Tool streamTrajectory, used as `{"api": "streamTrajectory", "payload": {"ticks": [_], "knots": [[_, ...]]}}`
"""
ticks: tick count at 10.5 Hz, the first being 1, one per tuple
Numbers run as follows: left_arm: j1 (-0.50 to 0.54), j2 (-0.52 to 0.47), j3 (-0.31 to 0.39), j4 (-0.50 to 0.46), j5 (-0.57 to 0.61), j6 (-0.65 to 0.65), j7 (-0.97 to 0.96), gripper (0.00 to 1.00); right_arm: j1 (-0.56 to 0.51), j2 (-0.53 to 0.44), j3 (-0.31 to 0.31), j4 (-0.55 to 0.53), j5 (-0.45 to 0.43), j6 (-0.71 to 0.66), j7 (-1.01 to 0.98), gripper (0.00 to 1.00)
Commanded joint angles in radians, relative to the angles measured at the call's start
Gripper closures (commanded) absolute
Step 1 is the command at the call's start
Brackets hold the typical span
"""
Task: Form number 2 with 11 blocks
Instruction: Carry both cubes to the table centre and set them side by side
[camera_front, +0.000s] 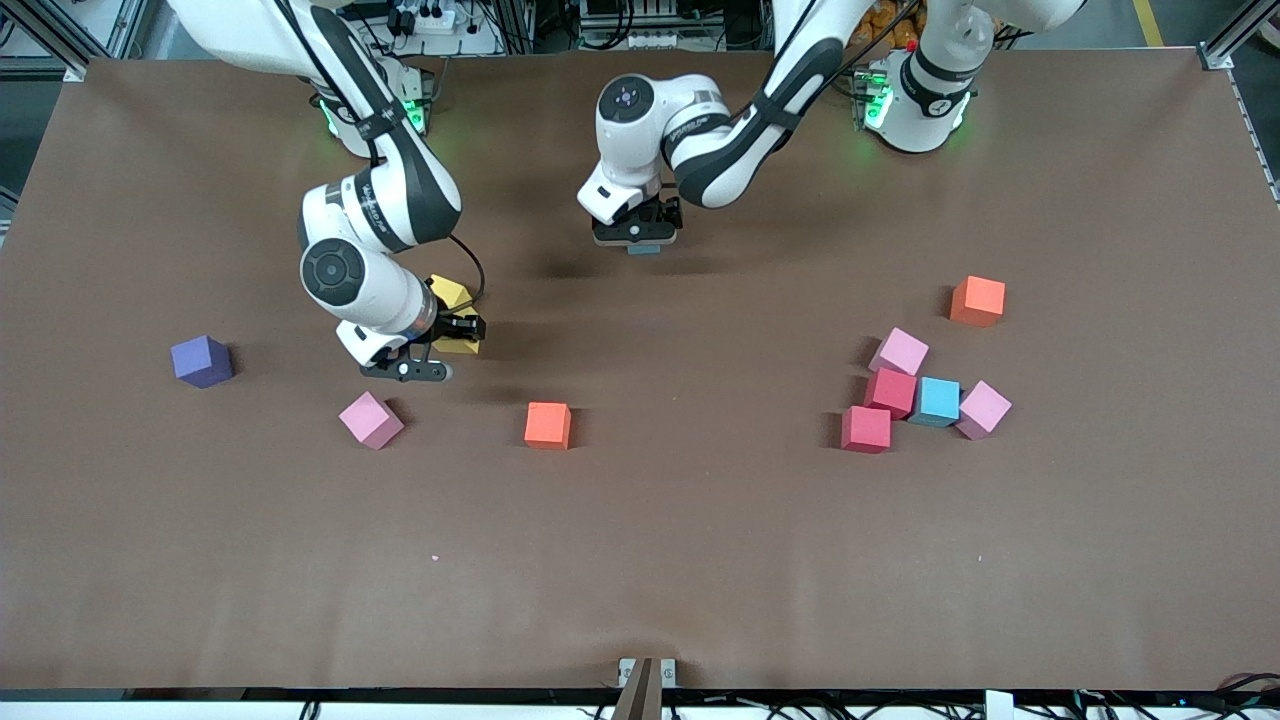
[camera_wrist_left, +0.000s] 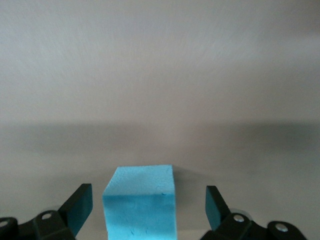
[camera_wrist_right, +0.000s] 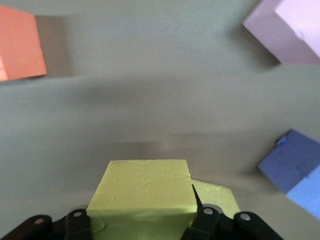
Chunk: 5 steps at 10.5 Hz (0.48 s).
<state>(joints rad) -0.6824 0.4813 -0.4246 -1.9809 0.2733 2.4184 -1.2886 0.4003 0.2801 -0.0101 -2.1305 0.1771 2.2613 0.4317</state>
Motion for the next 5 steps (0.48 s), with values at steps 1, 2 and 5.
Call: {"api": "streamTrajectory", "payload": {"ticks": [1, 2, 5], "knots": [[0.059, -0.160, -0.029, -0.030, -0.029, -0.089, -0.006, 0.00, 0.061, -0.032, -0.002, -0.029, 0.016, 0.007, 0.273, 0.67], [0.084, -0.191, -0.030, -0.030, -0.049, -0.110, -0.006, 0.00, 0.093, -0.027, -0.002, -0.028, 0.016, 0.010, 0.391, 0.67], [0.223, -0.221, -0.017, -0.013, -0.101, -0.166, 0.008, 0.00, 0.167, -0.032, -0.001, -0.066, 0.018, 0.017, 0.669, 0.69]]}}
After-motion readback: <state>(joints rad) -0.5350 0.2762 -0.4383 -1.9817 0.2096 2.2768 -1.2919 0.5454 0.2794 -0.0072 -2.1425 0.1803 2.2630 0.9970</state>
